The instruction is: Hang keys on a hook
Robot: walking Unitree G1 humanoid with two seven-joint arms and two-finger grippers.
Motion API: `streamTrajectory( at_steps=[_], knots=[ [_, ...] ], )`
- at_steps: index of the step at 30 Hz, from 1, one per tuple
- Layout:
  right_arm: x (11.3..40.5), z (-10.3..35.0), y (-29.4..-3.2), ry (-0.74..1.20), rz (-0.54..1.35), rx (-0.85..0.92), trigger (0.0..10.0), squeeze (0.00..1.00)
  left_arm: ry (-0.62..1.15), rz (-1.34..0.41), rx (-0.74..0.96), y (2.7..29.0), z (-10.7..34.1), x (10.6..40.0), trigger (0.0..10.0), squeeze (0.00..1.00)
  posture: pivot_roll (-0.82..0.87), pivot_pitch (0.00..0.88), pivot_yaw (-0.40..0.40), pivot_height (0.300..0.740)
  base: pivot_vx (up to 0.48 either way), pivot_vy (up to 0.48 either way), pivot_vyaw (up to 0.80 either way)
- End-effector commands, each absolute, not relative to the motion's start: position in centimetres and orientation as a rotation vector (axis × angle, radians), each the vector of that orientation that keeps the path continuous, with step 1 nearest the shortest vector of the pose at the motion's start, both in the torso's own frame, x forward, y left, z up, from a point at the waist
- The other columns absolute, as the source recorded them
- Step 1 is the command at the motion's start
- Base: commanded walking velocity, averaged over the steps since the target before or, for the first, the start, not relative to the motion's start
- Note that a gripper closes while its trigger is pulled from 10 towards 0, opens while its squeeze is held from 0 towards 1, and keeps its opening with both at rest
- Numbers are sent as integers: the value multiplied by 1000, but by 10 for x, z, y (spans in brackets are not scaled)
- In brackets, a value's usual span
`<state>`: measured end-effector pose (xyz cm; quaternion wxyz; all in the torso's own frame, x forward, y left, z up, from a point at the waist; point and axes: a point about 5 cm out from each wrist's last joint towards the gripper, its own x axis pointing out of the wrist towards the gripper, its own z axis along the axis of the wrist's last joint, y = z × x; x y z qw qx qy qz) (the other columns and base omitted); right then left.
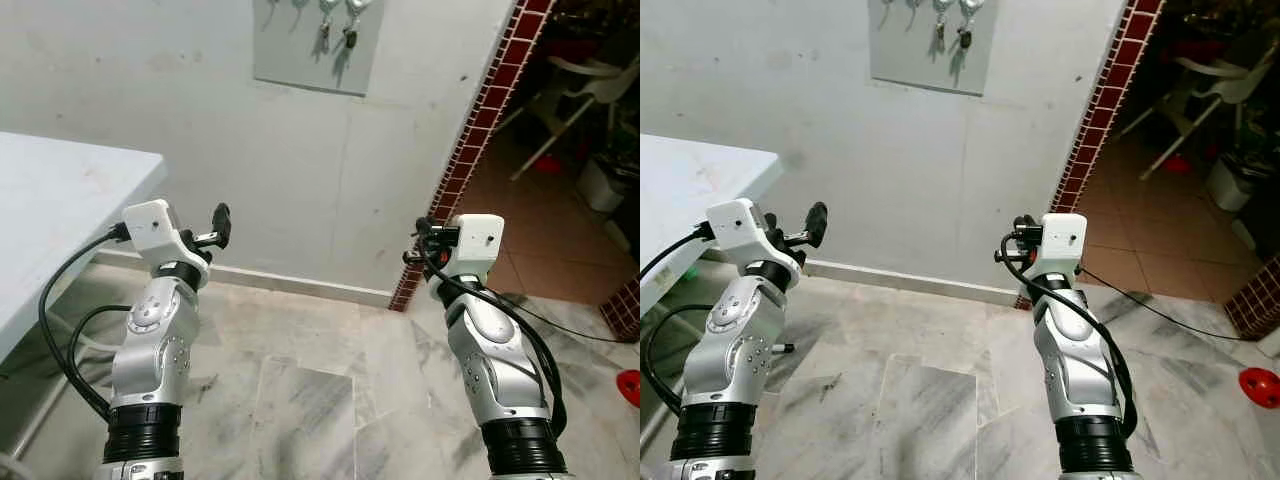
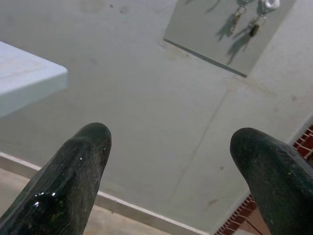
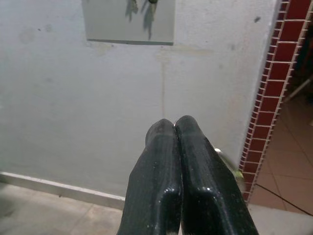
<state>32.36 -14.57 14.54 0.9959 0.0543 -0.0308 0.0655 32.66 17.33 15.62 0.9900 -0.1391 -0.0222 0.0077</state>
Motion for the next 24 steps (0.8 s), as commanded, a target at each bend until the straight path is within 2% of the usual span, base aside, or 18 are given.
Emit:
streamTrajectory(
  at_steps=[1, 5, 11, 24],
  knots=[
    [323, 152, -147, -82, 125, 104, 10000, 0, -36, -4, -284, 171, 156, 327, 10000, 0, -2, 0, -97, 740, 0, 0, 0],
    [323, 152, -147, -80, 128, 107, 10000, 0, -28, 4, -283, 172, 155, 327, 10000, 0, -3, 0, -96, 740, 0, 0, 0],
    [323, 152, -149, -86, 117, 106, 10000, 0, -19, 7, -285, 172, 155, 328, 10000, 0, -4, 0, -92, 740, 0, 448, 0],
    [326, 148, -162, -26, 20, 150, 10000, 0, -14, 12, -252, 176, 157, 330, 10000, 0, -1, 0, -71, 740, 0, 0, 0]
  ],
)
